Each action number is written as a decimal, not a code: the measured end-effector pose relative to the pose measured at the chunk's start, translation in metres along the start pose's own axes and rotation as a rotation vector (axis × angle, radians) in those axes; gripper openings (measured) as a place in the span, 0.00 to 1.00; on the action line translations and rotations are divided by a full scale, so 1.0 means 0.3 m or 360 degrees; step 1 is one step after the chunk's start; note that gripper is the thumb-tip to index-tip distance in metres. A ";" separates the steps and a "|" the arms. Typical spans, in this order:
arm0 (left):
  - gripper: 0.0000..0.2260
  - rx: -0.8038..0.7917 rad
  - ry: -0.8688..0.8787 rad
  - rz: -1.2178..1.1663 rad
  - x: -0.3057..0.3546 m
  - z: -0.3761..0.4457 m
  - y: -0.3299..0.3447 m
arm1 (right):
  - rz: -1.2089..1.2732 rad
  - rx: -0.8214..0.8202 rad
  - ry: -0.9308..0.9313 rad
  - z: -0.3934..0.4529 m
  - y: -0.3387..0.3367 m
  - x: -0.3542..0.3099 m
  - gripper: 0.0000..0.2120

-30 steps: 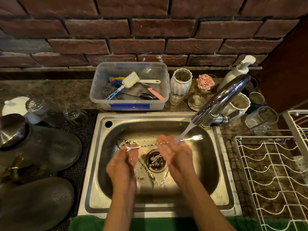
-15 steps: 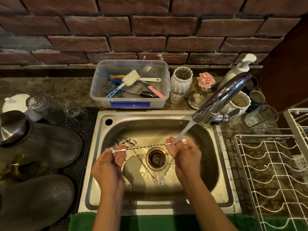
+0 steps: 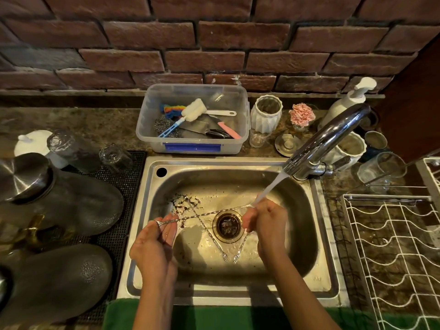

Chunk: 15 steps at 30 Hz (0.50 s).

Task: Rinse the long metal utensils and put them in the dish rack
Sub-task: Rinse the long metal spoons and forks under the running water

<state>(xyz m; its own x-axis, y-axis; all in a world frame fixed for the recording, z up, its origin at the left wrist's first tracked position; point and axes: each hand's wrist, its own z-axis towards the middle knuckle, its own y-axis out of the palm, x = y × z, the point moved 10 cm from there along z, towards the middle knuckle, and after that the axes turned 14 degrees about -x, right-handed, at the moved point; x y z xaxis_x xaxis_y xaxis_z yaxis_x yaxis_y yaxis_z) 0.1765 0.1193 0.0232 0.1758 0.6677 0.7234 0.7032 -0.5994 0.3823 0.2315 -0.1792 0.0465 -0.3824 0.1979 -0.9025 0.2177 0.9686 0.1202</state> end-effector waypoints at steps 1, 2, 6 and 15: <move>0.06 0.0007 0.0005 -0.0010 0.002 0.000 -0.003 | -0.0036 -0.0039 -0.0002 0.003 0.009 -0.004 0.15; 0.06 0.0011 0.0004 -0.0014 0.004 0.000 -0.007 | -0.0060 -0.0081 0.0015 0.005 0.017 -0.005 0.13; 0.06 -0.0034 -0.0019 -0.0017 -0.003 -0.003 0.005 | 0.0053 -0.0063 0.0055 0.011 0.001 0.010 0.08; 0.07 -0.0138 -0.0002 0.0118 -0.041 0.001 0.037 | 0.0161 0.0103 0.0037 -0.001 -0.074 0.041 0.13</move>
<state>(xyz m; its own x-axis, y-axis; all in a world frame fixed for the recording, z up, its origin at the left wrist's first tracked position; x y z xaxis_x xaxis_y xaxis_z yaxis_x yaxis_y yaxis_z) 0.1824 0.1046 0.0185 0.2261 0.6206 0.7508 0.6259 -0.6832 0.3762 0.2218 -0.1981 0.0327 -0.3762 0.2986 -0.8771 0.3136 0.9318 0.1827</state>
